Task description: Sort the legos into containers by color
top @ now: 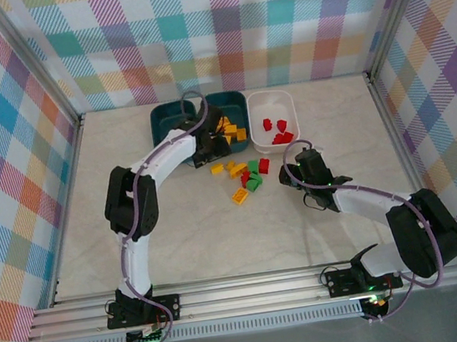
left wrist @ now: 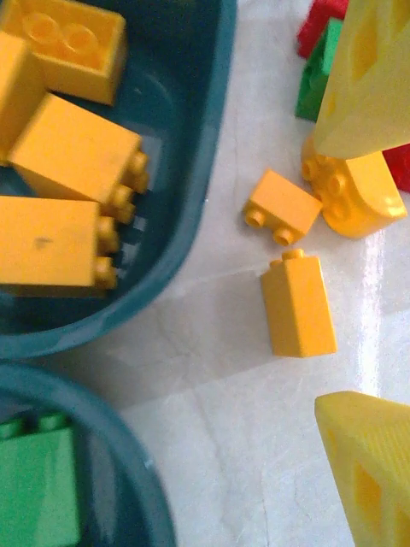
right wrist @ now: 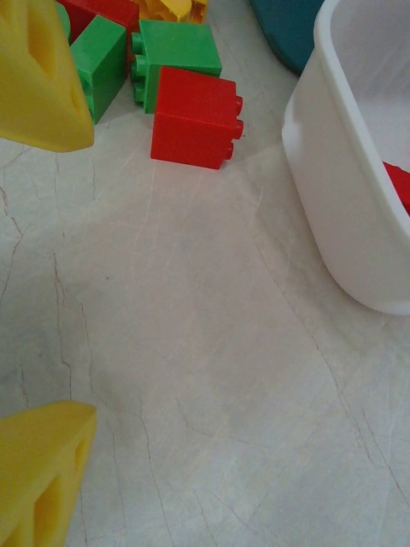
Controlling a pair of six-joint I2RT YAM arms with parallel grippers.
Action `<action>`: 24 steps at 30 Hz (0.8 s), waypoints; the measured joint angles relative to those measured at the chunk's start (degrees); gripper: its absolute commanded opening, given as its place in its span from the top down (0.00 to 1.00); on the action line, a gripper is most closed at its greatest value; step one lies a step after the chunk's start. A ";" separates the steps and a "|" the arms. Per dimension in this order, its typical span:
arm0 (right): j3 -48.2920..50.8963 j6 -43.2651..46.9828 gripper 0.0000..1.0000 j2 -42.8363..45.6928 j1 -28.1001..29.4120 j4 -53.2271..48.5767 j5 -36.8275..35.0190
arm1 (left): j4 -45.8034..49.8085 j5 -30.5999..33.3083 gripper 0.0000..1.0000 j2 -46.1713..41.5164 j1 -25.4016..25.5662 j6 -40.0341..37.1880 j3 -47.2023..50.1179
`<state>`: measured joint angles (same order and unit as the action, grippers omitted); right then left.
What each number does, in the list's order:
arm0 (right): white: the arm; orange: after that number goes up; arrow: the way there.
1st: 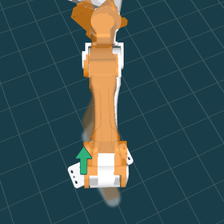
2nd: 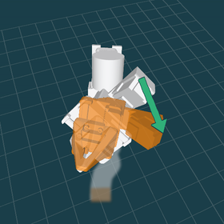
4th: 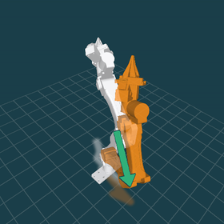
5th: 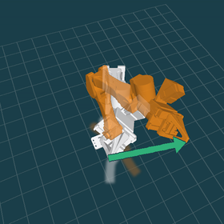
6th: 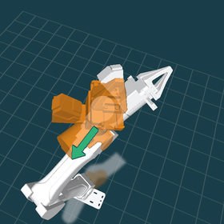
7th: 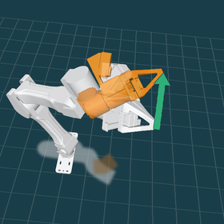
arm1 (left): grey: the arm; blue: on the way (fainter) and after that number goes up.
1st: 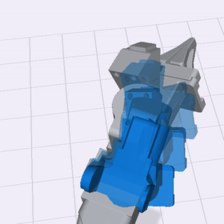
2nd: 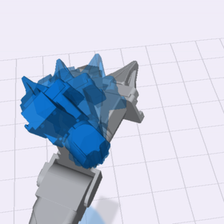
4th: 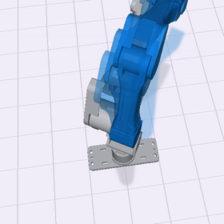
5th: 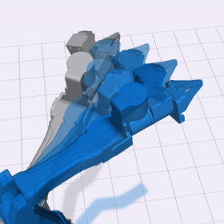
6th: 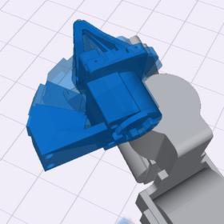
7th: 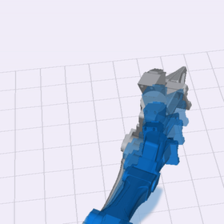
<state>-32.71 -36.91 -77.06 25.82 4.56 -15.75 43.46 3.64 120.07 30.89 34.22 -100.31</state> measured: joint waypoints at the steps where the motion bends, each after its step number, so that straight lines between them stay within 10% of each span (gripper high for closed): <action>1: -0.04 0.00 0.23 0.00 0.00 0.00 0.00 | 0.02 0.02 0.29 0.37 0.44 -0.48 0.11; 24: -0.31 -0.42 0.23 -0.07 0.00 -0.33 1.77 | 0.92 6.10 0.36 5.18 2.36 -0.57 0.13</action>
<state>-33.01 -37.32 -77.12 25.82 4.23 -13.98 44.38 9.74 125.25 33.26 33.65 -100.18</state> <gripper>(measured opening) 0.768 0.661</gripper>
